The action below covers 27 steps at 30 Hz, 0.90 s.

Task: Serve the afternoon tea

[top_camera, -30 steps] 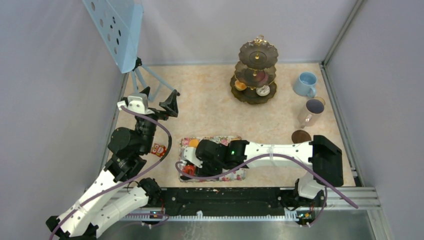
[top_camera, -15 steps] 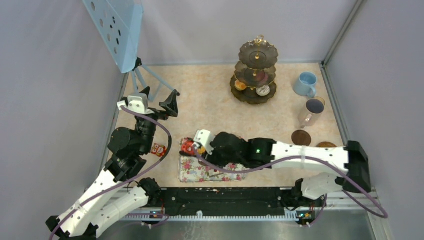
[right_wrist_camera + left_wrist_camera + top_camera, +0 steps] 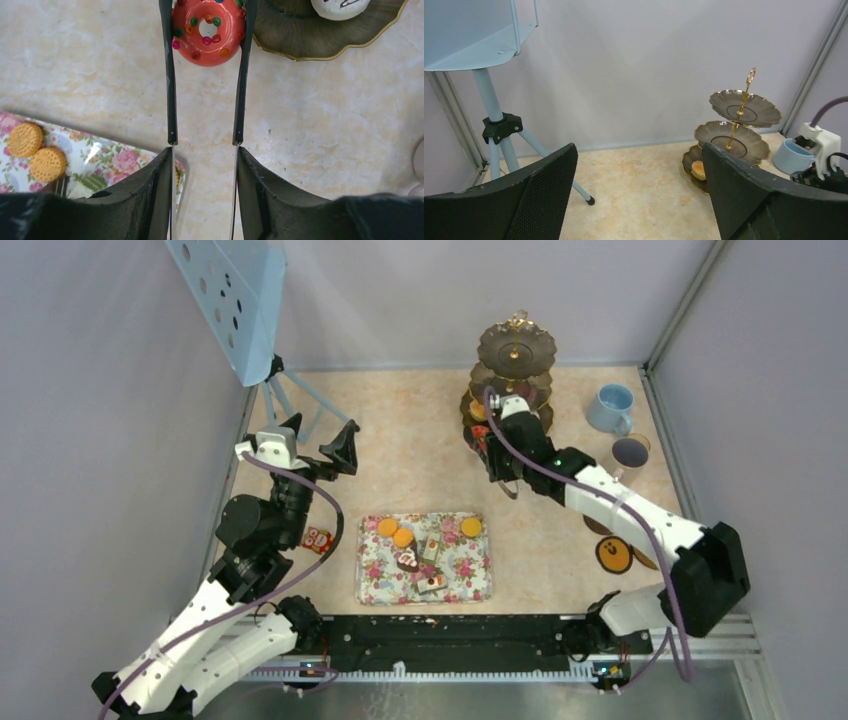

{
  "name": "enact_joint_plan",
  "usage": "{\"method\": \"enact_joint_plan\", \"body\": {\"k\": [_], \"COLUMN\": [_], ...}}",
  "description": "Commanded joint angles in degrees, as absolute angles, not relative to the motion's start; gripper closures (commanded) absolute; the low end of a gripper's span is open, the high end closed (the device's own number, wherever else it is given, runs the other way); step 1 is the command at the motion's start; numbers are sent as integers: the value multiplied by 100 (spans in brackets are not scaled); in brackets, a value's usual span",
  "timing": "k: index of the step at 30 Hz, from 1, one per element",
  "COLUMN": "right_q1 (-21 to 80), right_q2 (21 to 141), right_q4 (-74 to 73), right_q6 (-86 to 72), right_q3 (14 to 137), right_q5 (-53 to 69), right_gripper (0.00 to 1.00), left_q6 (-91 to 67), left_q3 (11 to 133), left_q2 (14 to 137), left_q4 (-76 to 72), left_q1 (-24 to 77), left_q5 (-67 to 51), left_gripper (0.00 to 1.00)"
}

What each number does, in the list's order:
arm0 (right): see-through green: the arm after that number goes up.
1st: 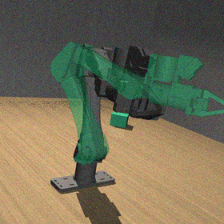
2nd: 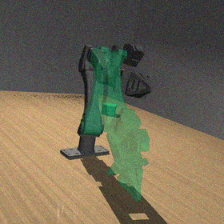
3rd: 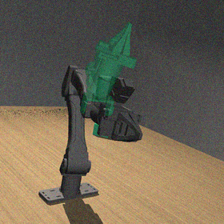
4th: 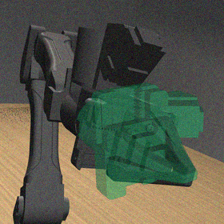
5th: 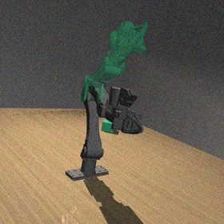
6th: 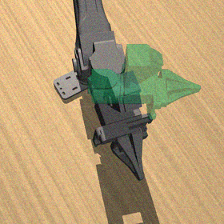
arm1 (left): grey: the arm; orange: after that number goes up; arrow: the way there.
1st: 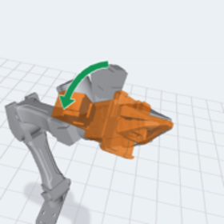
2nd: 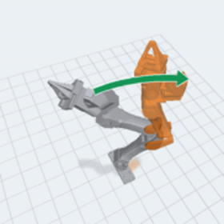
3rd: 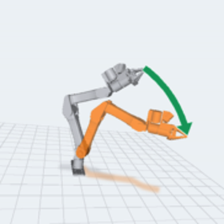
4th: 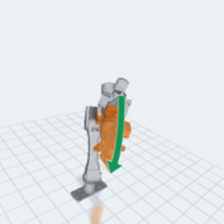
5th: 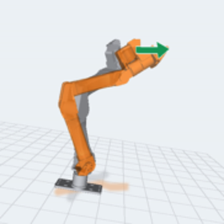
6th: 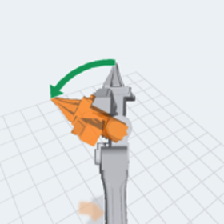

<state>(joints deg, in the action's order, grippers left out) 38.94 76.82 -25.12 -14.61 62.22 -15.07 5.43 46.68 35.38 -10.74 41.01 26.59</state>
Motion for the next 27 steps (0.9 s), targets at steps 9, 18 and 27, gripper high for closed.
{"method": "enact_joint_plan", "body": {"k": [9, 18, 27], "right_q1": [3124, 2991, 2929], "right_q2": [9049, 9537, 9955], "right_q4": [-3025, -2916, -2705], "right_q6": [-1697, -1631, -1569], "right_q3": [7796, 8004, 8027], "right_q5": [-1620, -1924, -2312], "right_gripper": [86, 82, 72], "left_q6": [461, 452, 483], "left_q3": [4664, 4659, 4654], "left_q2": [3547, 3557, 3545], "left_q4": [-1266, -1274, -1283], "left_q1": [4086, 4079, 4083], "left_q5": [2602, 2584, 2632], "left_gripper": [1, 1, 1]}}
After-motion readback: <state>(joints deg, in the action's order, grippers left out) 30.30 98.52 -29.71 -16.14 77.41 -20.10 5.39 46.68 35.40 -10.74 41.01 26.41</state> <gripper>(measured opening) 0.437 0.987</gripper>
